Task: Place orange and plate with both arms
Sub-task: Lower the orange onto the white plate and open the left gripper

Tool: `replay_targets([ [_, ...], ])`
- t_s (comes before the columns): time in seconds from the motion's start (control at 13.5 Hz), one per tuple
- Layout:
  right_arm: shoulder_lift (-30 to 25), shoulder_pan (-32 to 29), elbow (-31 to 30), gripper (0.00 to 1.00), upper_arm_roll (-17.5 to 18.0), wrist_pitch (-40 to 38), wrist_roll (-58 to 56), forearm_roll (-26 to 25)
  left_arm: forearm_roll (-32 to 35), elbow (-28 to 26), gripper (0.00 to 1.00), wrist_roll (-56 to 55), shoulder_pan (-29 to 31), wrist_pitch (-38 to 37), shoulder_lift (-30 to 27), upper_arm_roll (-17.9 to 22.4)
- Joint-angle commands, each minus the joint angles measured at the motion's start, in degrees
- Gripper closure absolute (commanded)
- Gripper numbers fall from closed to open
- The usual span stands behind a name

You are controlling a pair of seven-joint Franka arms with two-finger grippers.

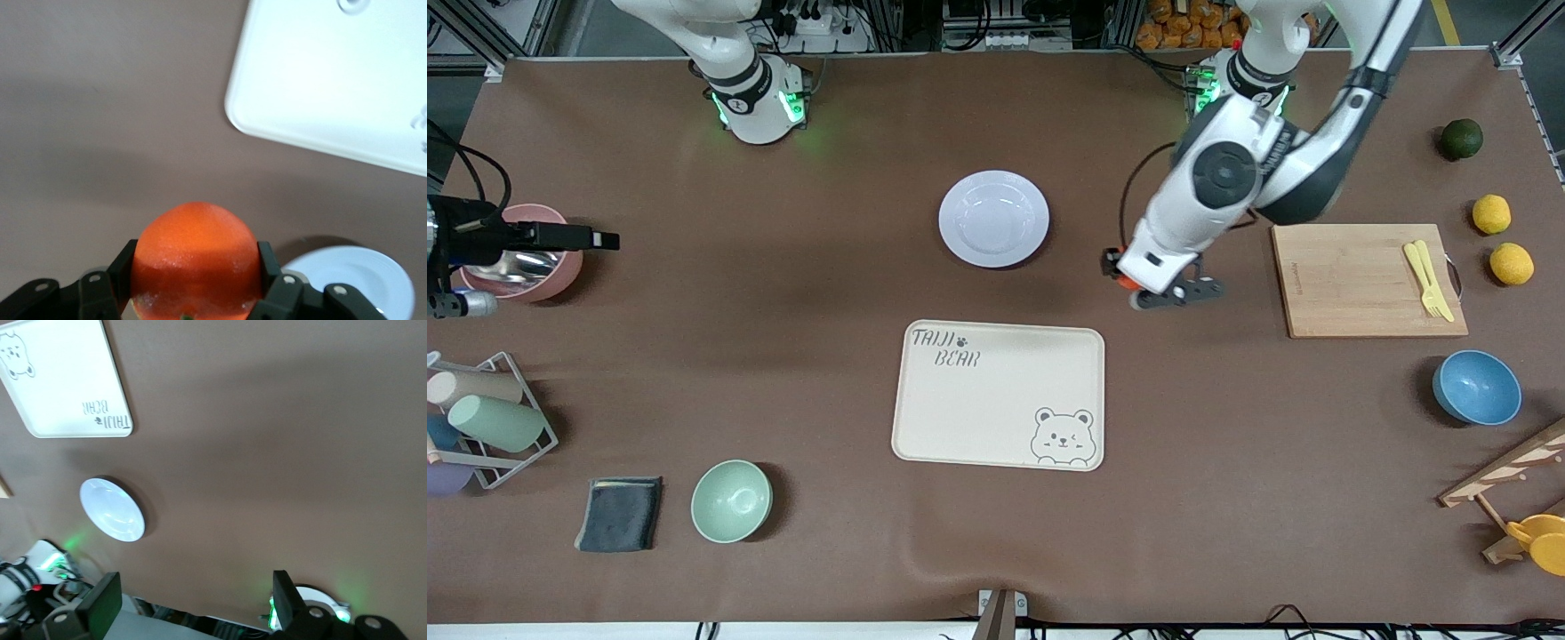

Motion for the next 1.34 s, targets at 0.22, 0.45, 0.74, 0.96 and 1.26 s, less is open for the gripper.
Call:
replay_targets([
  [0.22, 0.1, -0.5, -4.9, 0.00, 0.5, 1.4, 1.5, 3.0, -0.9, 1.9, 0.66, -17.3, -12.5, 3.6, 4.7, 0.2],
  [0.45, 0.1, -0.3, -6.5, 0.00, 0.5, 2.8, 1.5, 3.0, -0.3, 1.0, 0.65, -25.8, -18.1, 10.5, 9.1, 0.2],
  [0.74, 0.1, 0.9, -8.5, 0.00, 0.5, 4.4, 1.5, 3.1, 4.7, -1.4, 0.65, -32.7, -22.3, 19.2, 14.6, 0.5],
  [0.96, 0.0, 1.6, -10.5, 0.00, 0.5, 6.3, 1.5, 4.0, 12.2, -1.2, 0.65, -39.6, -23.6, 21.9, 19.4, 0.5],
  [1.26, 0.1, 2.3, -11.5, 0.00, 0.6, 7.8, 1.5, 4.2, 20.5, 0.4, 0.63, -45.7, -24.5, 22.9, 24.0, 0.6],
])
